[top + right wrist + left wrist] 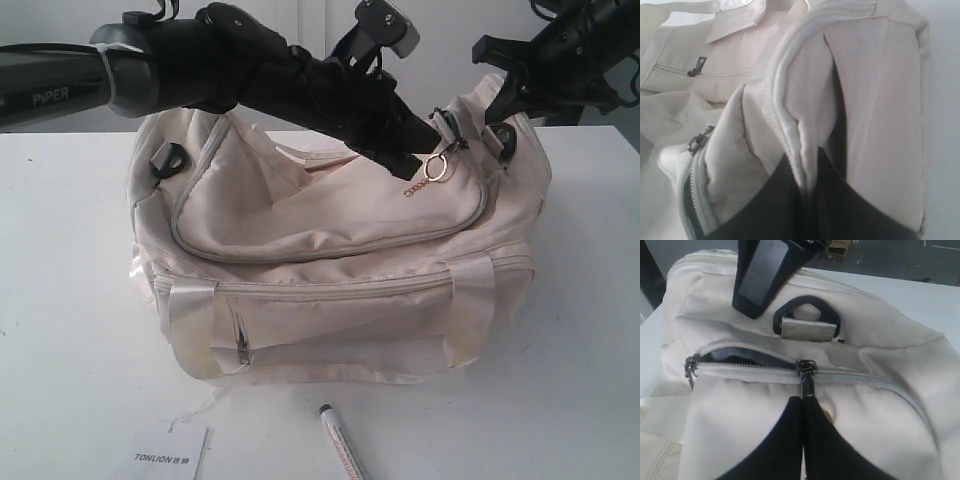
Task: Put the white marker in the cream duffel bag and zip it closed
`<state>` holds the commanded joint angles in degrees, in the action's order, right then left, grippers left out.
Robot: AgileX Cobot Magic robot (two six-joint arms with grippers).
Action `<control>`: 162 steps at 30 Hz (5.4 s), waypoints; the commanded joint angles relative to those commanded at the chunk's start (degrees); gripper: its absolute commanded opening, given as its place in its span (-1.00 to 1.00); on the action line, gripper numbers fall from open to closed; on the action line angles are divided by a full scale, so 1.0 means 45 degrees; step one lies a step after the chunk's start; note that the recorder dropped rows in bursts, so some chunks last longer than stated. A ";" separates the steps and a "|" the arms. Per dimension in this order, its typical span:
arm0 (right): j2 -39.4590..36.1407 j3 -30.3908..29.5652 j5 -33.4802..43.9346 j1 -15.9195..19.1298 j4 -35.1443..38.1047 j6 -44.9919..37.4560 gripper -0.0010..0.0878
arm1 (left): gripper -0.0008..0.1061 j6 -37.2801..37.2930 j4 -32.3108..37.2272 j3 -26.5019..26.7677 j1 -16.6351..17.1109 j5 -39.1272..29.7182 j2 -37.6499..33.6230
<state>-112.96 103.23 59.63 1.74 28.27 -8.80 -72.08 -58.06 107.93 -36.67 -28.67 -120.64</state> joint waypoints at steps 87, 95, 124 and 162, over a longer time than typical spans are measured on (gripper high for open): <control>-0.0340 0.0000 0.0189 0.0000 0.0025 0.0000 -0.98 | -0.99 0.1116 -0.0795 0.0012 -0.0605 -0.4753 -0.0705; -0.0340 0.0000 -0.0002 0.0000 0.0050 0.0000 -0.98 | -0.99 0.1212 -0.0798 0.0012 -0.0605 -0.4892 0.0055; -0.0340 0.0000 -0.0667 0.0000 0.0340 0.0694 -0.98 | -0.99 0.1835 -0.0957 0.0012 -0.0605 -0.7992 0.0143; -0.0340 0.0000 -0.0318 0.0000 0.0543 0.0694 -0.98 | -0.99 0.1702 0.4079 0.0012 -0.1937 -0.3727 0.1274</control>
<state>-114.49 103.23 58.20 1.74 30.71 -5.68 -64.42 -39.71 107.98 -45.39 -45.44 -114.91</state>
